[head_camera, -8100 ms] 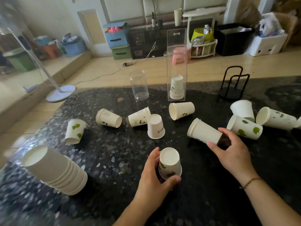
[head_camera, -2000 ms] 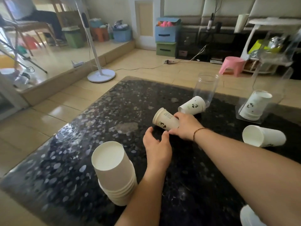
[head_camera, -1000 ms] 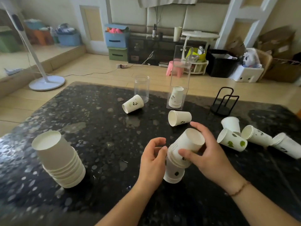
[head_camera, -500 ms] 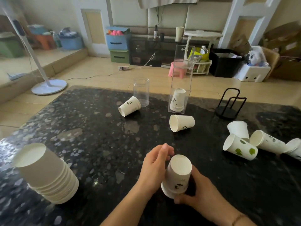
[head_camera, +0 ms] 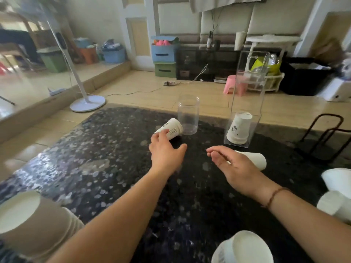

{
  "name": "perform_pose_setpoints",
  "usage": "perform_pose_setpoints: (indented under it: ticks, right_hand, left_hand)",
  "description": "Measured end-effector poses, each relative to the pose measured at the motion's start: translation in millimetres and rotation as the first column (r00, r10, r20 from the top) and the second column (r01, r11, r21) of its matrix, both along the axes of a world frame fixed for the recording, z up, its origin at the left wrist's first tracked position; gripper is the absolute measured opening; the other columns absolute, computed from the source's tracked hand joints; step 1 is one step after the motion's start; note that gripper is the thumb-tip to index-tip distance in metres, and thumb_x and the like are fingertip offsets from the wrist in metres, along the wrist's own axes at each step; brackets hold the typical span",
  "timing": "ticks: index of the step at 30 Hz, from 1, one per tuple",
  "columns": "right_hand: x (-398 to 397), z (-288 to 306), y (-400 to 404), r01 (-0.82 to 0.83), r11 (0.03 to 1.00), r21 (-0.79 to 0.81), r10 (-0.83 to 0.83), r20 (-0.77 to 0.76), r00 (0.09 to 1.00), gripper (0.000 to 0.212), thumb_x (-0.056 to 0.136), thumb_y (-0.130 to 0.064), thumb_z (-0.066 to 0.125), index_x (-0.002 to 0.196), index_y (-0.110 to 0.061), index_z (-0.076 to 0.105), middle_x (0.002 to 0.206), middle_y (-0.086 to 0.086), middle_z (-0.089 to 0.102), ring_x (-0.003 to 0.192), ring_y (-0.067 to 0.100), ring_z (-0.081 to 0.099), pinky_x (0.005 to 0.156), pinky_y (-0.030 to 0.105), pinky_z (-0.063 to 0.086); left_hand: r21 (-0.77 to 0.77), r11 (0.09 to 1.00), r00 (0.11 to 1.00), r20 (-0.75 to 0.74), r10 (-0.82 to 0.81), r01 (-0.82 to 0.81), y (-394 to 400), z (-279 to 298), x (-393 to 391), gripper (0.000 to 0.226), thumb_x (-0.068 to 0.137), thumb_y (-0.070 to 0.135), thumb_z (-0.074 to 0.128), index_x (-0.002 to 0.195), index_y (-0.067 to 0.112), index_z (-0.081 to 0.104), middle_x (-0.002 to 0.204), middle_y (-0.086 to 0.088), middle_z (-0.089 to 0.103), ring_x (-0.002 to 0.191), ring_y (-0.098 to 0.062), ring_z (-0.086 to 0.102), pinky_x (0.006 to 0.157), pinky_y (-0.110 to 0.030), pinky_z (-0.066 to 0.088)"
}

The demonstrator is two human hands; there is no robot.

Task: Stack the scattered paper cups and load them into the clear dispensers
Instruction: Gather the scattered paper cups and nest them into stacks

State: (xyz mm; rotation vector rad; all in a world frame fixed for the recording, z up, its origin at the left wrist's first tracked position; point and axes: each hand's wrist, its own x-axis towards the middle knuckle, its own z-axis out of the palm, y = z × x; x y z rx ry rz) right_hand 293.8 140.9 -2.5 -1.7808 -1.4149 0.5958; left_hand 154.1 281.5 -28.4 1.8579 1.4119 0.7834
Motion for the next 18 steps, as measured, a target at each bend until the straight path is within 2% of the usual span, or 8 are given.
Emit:
perform_pose_setpoints:
  ticks: [3, 5, 7, 10, 12, 15, 16, 18]
  right_hand:
    - [-4, -2, 31, -0.039, 0.998, 0.043, 0.038, 0.016, 0.999, 0.040, 0.092, -0.051, 0.043, 0.119, -0.028, 0.061, 0.109, -0.014, 0.065, 0.100, -0.012, 0.054, 0.080, 0.001, 0.039]
    - [-4, -6, 38, -0.051, 0.996, 0.072, 0.051, 0.002, 0.999, 0.036, 0.094, -0.048, 0.045, 0.118, -0.027, 0.062, 0.108, -0.013, 0.066, 0.099, -0.009, 0.056, 0.077, -0.001, 0.038]
    - [-3, -11, 37, -0.068, 0.994, 0.083, 0.070, -0.015, 0.997, 0.045, 0.090, -0.055, 0.043, 0.121, -0.028, 0.060, 0.108, -0.014, 0.065, 0.100, -0.005, 0.057, 0.080, 0.004, 0.041]
    - [3, -20, 29, -0.075, 0.990, 0.118, 0.078, -0.023, 0.997, 0.052, 0.085, -0.061, 0.043, 0.124, -0.029, 0.058, 0.106, -0.014, 0.064, 0.100, 0.000, 0.060, 0.086, 0.021, 0.051]
    - [5, -23, 24, -0.045, 0.989, 0.141, 0.047, -0.006, 0.999, 0.045, 0.087, -0.055, 0.052, 0.124, -0.029, 0.057, 0.106, -0.014, 0.064, 0.098, 0.003, 0.061, 0.084, 0.027, 0.054]
    - [6, -18, 16, 0.000, 0.983, 0.182, -0.008, 0.044, 0.999, 0.041, 0.086, -0.039, 0.067, 0.124, -0.030, 0.058, 0.108, -0.014, 0.063, 0.098, 0.004, 0.060, 0.082, 0.026, 0.053]
    - [6, -14, 12, 0.004, 0.980, 0.198, -0.018, 0.066, 0.998, 0.042, 0.085, -0.037, 0.069, 0.125, -0.032, 0.057, 0.109, -0.016, 0.062, 0.100, 0.003, 0.059, 0.080, 0.023, 0.052]
    - [5, -2, 4, 0.008, 0.974, 0.226, -0.037, 0.122, 0.992, 0.048, 0.084, -0.032, 0.072, 0.128, -0.035, 0.053, 0.115, -0.018, 0.060, 0.105, 0.001, 0.056, 0.080, 0.018, 0.048]
  left_hand:
    - [0.137, 0.988, 0.986, -0.143, 0.087, -0.067, 46, -2, 13, 0.077, 0.085, 0.038, 0.069, 0.148, 0.021, 0.029, 0.156, -0.006, 0.020, 0.140, -0.034, 0.025, 0.112, -0.048, 0.028]
    - [0.092, 0.993, 0.968, -0.229, 0.100, -0.081, 69, -11, 20, 0.079, 0.085, 0.040, 0.068, 0.150, 0.021, 0.026, 0.158, -0.009, 0.018, 0.142, -0.036, 0.025, 0.114, -0.051, 0.028]
    - [0.028, 0.997, 0.963, -0.258, 0.081, -0.077, 81, -22, 25, 0.074, 0.089, 0.037, 0.065, 0.149, 0.019, 0.026, 0.153, -0.013, 0.027, 0.138, -0.038, 0.032, 0.112, -0.052, 0.032]
    - [0.034, 0.998, 0.976, -0.211, 0.059, -0.053, 83, -34, 25, 0.060, 0.093, 0.021, 0.061, 0.146, 0.020, 0.032, 0.144, -0.014, 0.035, 0.128, -0.038, 0.045, 0.107, -0.049, 0.038]
    - [0.030, 0.998, 0.981, -0.186, 0.062, -0.057, 78, -36, 22, 0.056, 0.095, 0.017, 0.059, 0.145, 0.021, 0.034, 0.142, -0.013, 0.036, 0.126, -0.036, 0.047, 0.106, -0.046, 0.039]
    - [0.014, 1.000, 0.996, -0.084, 0.022, -0.021, 59, -27, 19, 0.054, 0.097, 0.014, 0.056, 0.147, 0.018, 0.034, 0.143, -0.012, 0.036, 0.124, -0.031, 0.048, 0.100, -0.037, 0.042]
    - [0.023, 1.000, 1.000, -0.026, 0.010, -0.009, 49, -22, 17, 0.054, 0.097, 0.014, 0.057, 0.147, 0.018, 0.034, 0.140, -0.011, 0.039, 0.120, -0.029, 0.051, 0.094, -0.029, 0.047]
    - [0.055, 0.998, 0.996, 0.082, -0.027, 0.022, 22, -8, 11, 0.055, 0.098, 0.016, 0.057, 0.147, 0.020, 0.033, 0.130, -0.005, 0.047, 0.103, -0.020, 0.057, 0.073, -0.018, 0.053]
